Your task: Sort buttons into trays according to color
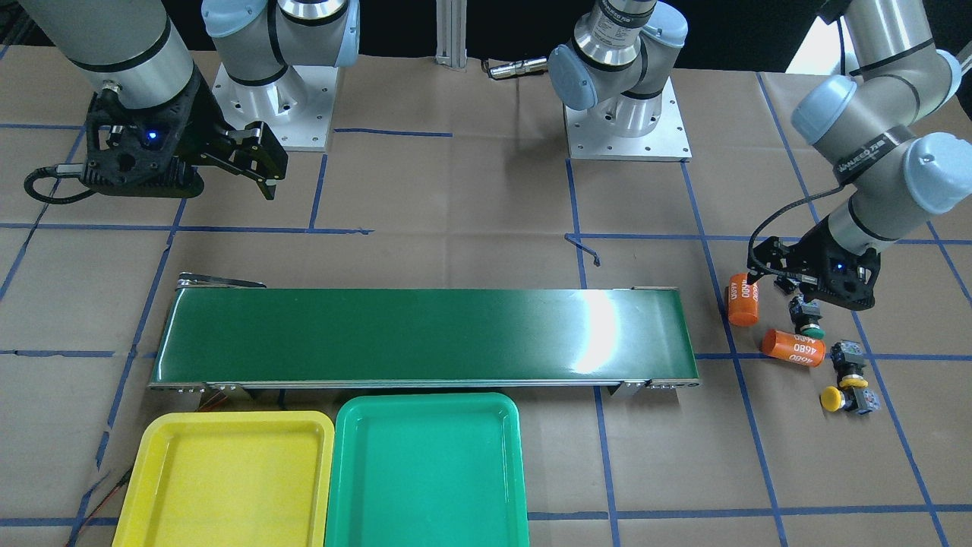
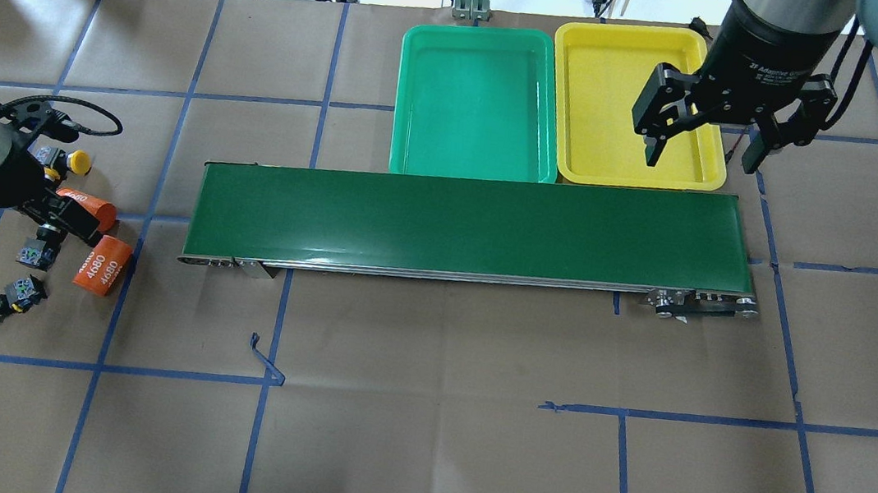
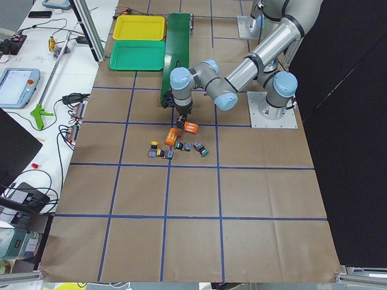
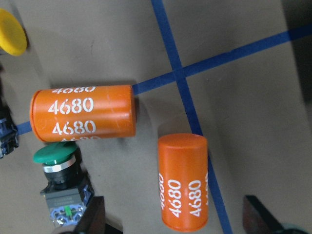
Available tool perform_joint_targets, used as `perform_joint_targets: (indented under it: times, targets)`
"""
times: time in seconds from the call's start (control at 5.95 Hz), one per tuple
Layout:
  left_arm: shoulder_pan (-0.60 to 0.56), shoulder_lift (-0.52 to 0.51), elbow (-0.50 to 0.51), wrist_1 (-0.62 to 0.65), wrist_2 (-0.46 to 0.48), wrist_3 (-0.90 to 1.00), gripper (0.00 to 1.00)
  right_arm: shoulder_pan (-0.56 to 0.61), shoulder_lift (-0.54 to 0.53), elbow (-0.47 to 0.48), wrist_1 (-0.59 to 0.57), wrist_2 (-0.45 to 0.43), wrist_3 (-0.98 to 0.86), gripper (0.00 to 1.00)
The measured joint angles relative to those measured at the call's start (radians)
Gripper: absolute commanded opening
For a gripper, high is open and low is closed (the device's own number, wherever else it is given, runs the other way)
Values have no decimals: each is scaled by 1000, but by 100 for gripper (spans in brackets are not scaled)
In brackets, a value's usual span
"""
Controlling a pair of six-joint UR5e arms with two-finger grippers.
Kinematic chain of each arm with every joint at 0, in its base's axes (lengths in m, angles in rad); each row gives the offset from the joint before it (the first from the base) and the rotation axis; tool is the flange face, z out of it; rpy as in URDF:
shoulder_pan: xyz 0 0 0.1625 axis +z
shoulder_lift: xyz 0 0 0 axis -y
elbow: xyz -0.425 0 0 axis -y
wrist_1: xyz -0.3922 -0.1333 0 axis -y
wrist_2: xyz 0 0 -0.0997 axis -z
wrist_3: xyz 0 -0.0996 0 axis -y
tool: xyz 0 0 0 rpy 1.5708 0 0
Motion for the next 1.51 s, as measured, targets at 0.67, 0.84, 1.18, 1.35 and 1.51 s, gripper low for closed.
perform_joint_targets:
  times: [0.67, 0.84, 1.18, 1.35, 1.51]
  targets:
    - [-4, -73, -81, 119, 7, 0, 6, 0, -1, 0, 0, 0, 0, 100]
    - [-4, -73, -80, 118, 11, -5, 5, 0, -1, 0, 0, -1, 0, 100]
    - [-20, -37, -68, 97, 12, -29, 5, 1, -1, 0, 0, -1, 2, 100]
    - [-43, 11, -44, 35, 9, -32, 5, 0, -1, 0, 0, -2, 1, 100]
    - [-99, 53, 2, -53, 7, -33, 0, 0, -1, 0, 0, -2, 0, 100]
